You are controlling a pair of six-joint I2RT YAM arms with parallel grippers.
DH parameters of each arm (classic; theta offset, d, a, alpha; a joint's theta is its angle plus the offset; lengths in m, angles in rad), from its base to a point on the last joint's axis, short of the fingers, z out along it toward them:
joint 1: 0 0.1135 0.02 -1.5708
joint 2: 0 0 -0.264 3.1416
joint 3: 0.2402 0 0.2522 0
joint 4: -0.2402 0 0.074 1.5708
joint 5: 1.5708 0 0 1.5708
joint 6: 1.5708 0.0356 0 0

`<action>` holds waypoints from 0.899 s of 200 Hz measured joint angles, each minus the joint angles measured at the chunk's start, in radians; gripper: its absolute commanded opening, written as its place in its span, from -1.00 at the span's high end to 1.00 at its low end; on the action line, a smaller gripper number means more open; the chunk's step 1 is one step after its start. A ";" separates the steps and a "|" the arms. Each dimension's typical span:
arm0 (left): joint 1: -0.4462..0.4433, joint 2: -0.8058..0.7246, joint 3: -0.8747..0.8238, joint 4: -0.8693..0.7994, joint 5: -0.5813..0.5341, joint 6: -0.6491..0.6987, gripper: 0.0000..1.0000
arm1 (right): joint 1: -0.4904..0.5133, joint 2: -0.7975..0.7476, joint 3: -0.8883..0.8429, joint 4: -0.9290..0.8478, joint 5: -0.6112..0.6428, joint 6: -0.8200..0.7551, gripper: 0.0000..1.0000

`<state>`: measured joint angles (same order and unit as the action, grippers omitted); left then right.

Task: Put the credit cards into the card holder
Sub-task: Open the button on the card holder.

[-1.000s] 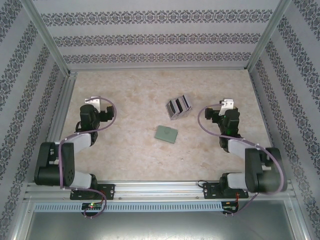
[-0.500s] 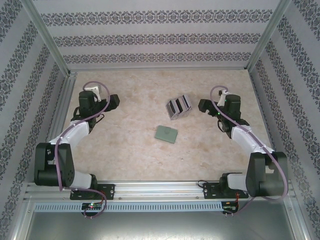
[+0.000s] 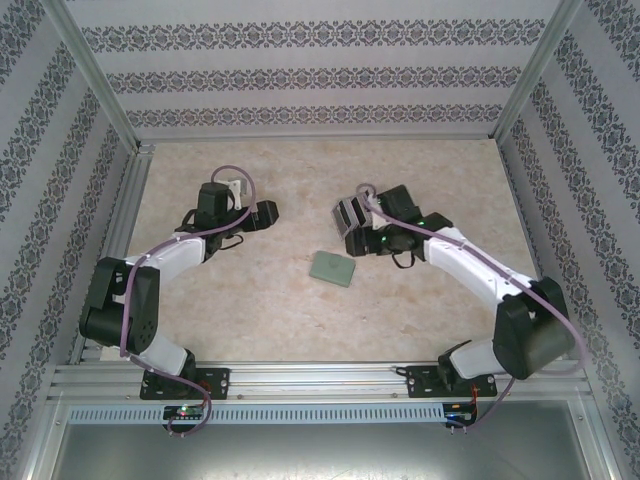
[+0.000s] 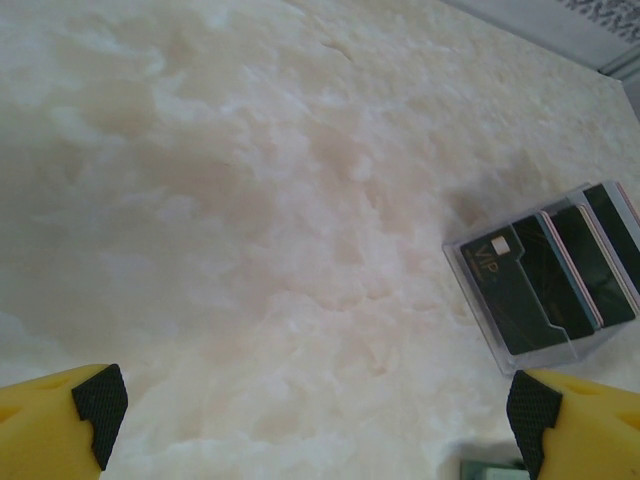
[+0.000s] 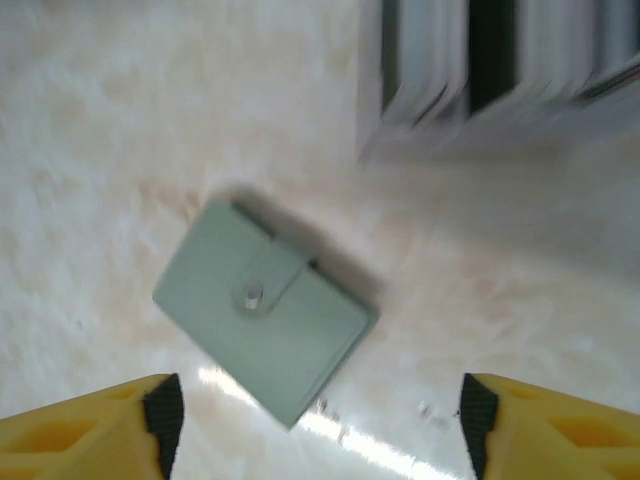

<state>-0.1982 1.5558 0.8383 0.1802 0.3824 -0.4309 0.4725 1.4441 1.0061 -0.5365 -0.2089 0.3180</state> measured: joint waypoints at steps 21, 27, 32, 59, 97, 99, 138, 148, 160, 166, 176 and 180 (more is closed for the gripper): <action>-0.006 0.000 -0.002 0.008 0.003 0.000 -0.99 | 0.026 0.061 0.031 -0.066 0.032 0.007 -0.18; -0.006 0.000 -0.004 0.013 0.003 0.000 -0.99 | 0.035 0.076 0.047 -0.081 0.041 0.008 -0.12; -0.006 0.000 -0.005 0.014 0.003 0.000 -0.99 | 0.040 0.088 0.062 -0.091 0.048 0.010 -0.11; -0.006 0.003 -0.012 0.013 0.006 0.005 -0.99 | 0.108 0.193 0.185 -0.122 0.092 0.015 -0.04; -0.006 0.003 -0.042 0.014 0.006 0.006 -0.99 | 0.182 0.338 0.274 -0.154 0.142 -0.016 -0.03; -0.006 0.003 -0.042 0.013 0.006 0.006 -0.99 | 0.184 0.343 0.275 -0.157 0.144 -0.018 -0.03; -0.006 0.003 -0.046 0.020 -0.019 -0.002 -0.99 | 0.187 0.415 0.341 -0.208 0.175 -0.063 -0.03; -0.008 0.003 -0.051 0.029 -0.025 -0.009 -0.99 | 0.187 0.429 0.359 -0.209 0.181 -0.069 -0.03; -0.017 0.007 -0.053 0.034 -0.033 -0.016 -0.99 | 0.187 0.438 0.370 -0.211 0.188 -0.080 -0.03; -0.022 0.010 -0.053 0.037 -0.035 -0.019 -0.99 | 0.187 0.439 0.373 -0.214 0.191 -0.084 -0.02; -0.034 0.022 -0.053 0.040 -0.041 -0.024 -0.99 | 0.187 0.443 0.377 -0.217 0.193 -0.092 -0.02; -0.039 0.028 -0.053 0.040 -0.043 -0.027 -0.99 | 0.187 0.444 0.379 -0.219 0.193 -0.094 -0.02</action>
<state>-0.2375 1.5837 0.7853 0.2199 0.3389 -0.4576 0.6590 1.8885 1.3853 -0.7559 -0.0154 0.2237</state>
